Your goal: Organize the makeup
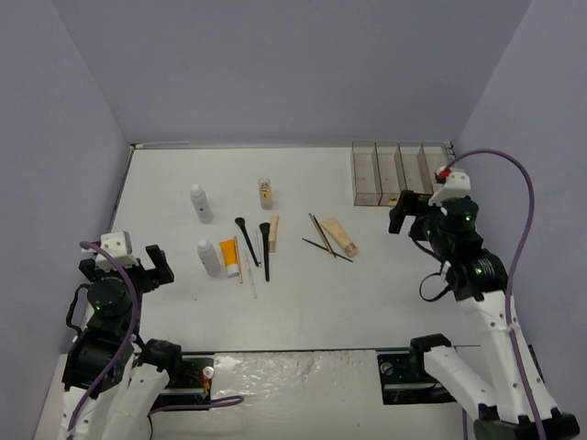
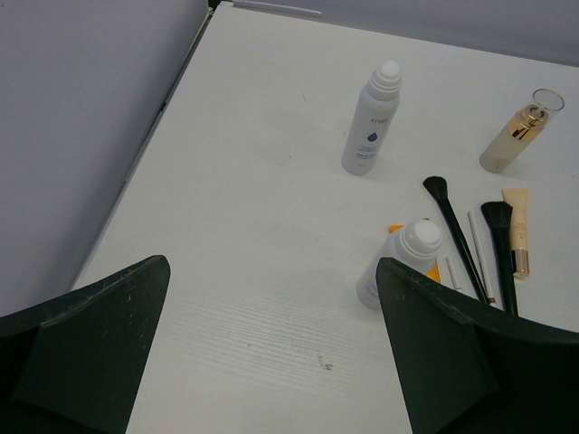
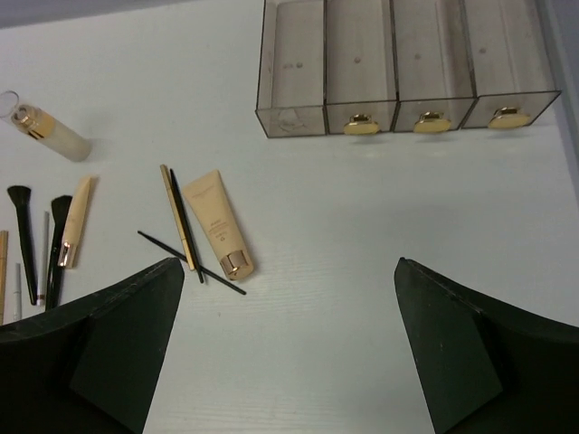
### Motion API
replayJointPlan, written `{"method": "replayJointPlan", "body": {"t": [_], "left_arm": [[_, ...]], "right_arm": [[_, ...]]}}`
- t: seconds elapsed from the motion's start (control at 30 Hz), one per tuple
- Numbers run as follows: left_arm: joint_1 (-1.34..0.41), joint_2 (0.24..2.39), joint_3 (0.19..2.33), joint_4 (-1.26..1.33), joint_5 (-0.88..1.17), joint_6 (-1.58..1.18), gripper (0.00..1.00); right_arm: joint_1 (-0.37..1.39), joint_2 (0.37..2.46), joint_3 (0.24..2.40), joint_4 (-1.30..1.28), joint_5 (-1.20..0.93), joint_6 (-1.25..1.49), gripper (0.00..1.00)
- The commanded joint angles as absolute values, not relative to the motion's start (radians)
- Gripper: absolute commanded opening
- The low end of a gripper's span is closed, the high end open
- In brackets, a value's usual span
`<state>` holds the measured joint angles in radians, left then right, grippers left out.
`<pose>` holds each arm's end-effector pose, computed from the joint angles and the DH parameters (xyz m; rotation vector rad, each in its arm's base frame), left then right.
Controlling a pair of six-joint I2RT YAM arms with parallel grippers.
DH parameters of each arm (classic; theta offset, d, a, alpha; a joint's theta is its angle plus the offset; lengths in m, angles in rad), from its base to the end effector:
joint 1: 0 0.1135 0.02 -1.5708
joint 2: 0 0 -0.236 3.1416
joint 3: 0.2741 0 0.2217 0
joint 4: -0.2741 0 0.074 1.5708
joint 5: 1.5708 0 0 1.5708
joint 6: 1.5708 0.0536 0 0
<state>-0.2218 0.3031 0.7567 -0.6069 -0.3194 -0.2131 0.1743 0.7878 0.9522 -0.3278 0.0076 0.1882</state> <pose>0.0854 -0.0020 0.3123 -0.2274 1.7014 -0.0471 0.1775 0.0308 0.3542 0.0177 1.7411 0.2598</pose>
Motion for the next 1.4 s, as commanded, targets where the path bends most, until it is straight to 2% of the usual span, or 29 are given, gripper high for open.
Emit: {"method": "replayJointPlan", "body": {"t": [0.0,0.13,0.3,0.37,0.8,1.03,1.2,1.37], "left_arm": [[-0.227,0.310,0.775,-0.531,-0.336,-0.212,0.97],[-0.227,0.308,0.773,-0.531,-0.334,-0.210,0.97],[-0.229,0.304,0.773,-0.531,-0.336,-0.210,0.97],[-0.229,0.304,0.772,-0.529,-0.336,-0.209,0.97],[-0.232,0.302,0.770,-0.526,-0.331,-0.206,0.97],[-0.233,0.304,0.769,-0.523,-0.331,-0.206,0.97],[-0.233,0.304,0.769,-0.523,-0.330,-0.206,0.97],[-0.235,0.305,0.768,-0.522,-0.331,-0.205,0.97]], "right_arm": [[0.237,0.991,1.028,-0.269,-0.045,0.219,1.00],[0.319,1.155,1.052,-0.242,0.003,0.192,0.95],[0.386,1.307,1.065,-0.203,0.028,0.135,0.83],[0.402,1.365,1.066,-0.190,0.032,0.111,0.80],[0.408,1.665,1.076,-0.082,-0.045,0.024,0.80],[0.410,1.767,1.100,-0.058,-0.077,0.012,0.75],[0.410,1.800,1.111,-0.051,-0.062,0.011,0.66],[0.410,1.807,1.116,-0.050,-0.043,-0.015,0.44]]}}
